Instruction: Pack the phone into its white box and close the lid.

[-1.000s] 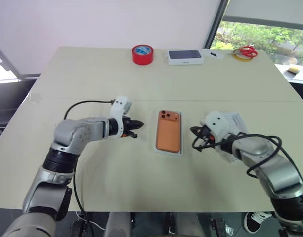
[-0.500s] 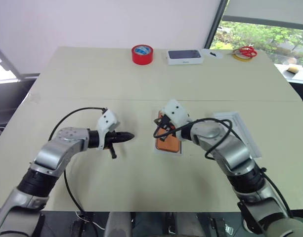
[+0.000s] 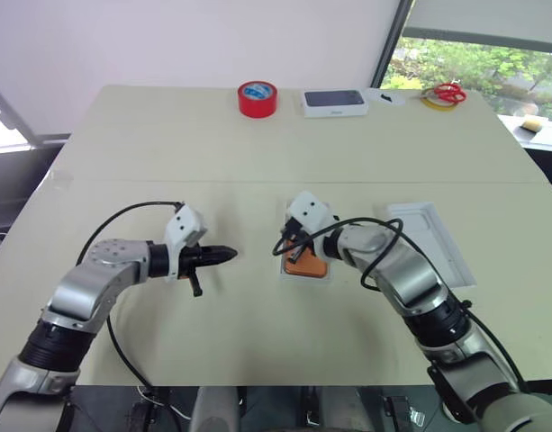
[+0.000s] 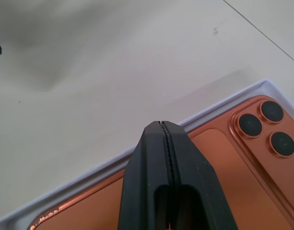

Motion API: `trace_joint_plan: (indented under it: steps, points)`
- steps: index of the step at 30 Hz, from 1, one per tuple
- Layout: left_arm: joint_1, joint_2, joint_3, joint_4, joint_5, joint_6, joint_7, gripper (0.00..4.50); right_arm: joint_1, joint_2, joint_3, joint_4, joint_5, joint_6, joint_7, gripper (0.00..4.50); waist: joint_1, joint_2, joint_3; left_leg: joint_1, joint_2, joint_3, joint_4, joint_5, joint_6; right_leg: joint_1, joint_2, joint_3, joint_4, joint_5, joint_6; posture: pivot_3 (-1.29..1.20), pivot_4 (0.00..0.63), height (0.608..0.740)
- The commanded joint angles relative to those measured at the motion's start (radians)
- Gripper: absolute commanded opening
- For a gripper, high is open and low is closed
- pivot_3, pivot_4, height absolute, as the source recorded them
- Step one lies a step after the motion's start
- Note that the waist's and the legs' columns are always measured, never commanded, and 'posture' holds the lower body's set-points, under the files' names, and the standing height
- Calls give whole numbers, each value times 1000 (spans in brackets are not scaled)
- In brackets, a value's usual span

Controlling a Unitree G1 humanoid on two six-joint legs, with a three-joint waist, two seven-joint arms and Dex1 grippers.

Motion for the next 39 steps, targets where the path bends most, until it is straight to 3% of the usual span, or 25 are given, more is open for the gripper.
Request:
trace_joint_plan:
  steps: [1,7,13,18,27,32,39]
  points:
    - [-18,-9,27,-21,11,-3,4,14,12,-11,-18,-50,-3,8,8,0,0,0,0,0,0,0,0,0,0,0,0,0,0,0,0,0,150,730]
    - [-110,-124,-19,-2,22,164,122,14,45,-35,-162,-179,48,46,8,0,8,0,0,-1,0,0,1,0,1,0,0,0,1,0,0,0,150,730]
    - [-177,-221,-129,7,132,147,175,14,149,-194,-268,-277,41,107,14,0,8,0,0,-1,-1,0,1,0,1,1,0,0,0,0,0,0,150,730]
    - [-246,-289,-191,94,208,154,205,14,211,-292,-204,-290,-2,90,14,0,0,0,-1,0,0,0,0,1,0,0,1,0,2,0,0,0,150,730]
    - [-283,-324,-237,143,288,131,182,14,189,-197,-111,-232,-16,65,-1,0,7,0,-1,0,0,0,2,1,0,1,0,0,2,0,0,0,150,730]
    - [-291,-353,-247,141,290,126,158,14,197,-203,-121,-251,-16,75,15,0,6,0,-1,0,0,-1,2,1,0,1,0,0,2,0,0,0,150,730]
    - [-342,-447,-330,193,313,94,94,14,286,-301,-201,-342,7,108,57,0,26,1,-1,-1,-1,-1,5,1,0,2,0,-1,1,0,0,0,150,730]
